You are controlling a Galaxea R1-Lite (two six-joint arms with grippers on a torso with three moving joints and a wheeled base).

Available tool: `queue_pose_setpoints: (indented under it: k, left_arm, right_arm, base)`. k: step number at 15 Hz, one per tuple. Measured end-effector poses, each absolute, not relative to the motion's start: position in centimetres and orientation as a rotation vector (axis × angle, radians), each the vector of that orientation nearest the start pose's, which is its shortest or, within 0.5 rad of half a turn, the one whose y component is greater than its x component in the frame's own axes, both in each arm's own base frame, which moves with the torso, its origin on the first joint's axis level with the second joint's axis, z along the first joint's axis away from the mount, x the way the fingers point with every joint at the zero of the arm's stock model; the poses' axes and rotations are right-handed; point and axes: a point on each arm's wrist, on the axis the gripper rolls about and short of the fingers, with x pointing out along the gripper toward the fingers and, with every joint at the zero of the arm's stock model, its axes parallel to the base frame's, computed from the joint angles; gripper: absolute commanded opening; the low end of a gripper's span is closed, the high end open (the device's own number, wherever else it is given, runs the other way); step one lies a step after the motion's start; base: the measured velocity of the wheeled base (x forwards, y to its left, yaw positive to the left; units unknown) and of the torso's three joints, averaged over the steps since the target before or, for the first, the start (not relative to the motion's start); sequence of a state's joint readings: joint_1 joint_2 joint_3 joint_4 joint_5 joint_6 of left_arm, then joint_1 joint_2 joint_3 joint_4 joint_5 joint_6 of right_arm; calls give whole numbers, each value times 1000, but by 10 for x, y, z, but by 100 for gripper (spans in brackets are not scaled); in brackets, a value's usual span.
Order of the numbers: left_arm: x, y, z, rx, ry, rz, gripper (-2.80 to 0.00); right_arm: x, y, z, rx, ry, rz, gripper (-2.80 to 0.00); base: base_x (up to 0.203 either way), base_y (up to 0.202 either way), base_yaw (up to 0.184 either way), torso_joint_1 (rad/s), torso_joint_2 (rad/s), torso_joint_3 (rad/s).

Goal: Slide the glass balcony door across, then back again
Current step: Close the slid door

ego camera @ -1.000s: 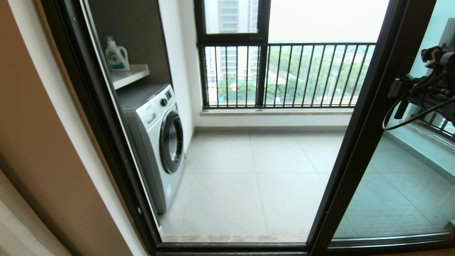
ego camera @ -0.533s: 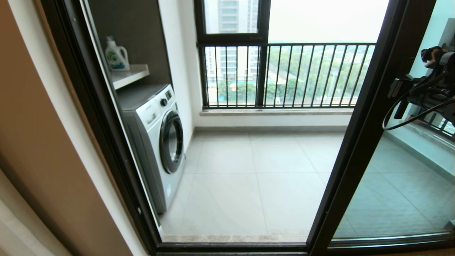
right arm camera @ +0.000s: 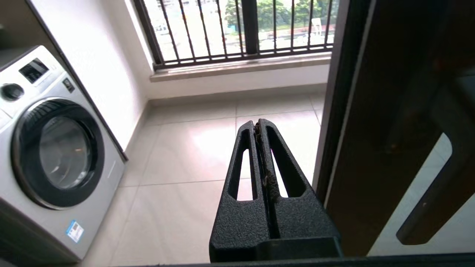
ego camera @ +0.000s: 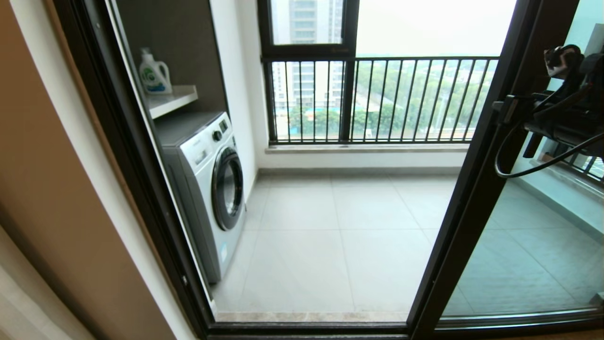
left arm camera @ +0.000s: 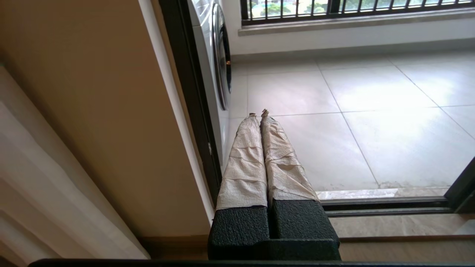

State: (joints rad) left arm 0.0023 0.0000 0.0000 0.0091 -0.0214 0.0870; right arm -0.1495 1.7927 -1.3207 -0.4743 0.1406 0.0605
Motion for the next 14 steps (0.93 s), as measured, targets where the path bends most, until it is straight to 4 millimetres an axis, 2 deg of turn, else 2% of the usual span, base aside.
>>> queue_pose_setpoints:
  k: [4,10,14]
  left_arm:
    - [-23,-1,75,87,8,-20,-280]
    - [-23,-1,75,87,8,-19,-280]
    - [-23,-1,75,87,9,-20,-280]
  right_arm:
    - [338,-41,293,58,-31,8,-280]
    - [299,-36,305,51,-61,9,-280]
    - [280,-49,308,34,-67,-49,-280]
  base:
    - [0,0,0,0,0,0]
    - [0,0,0,0,0,0]
    - [0,0,0,0,0,0]
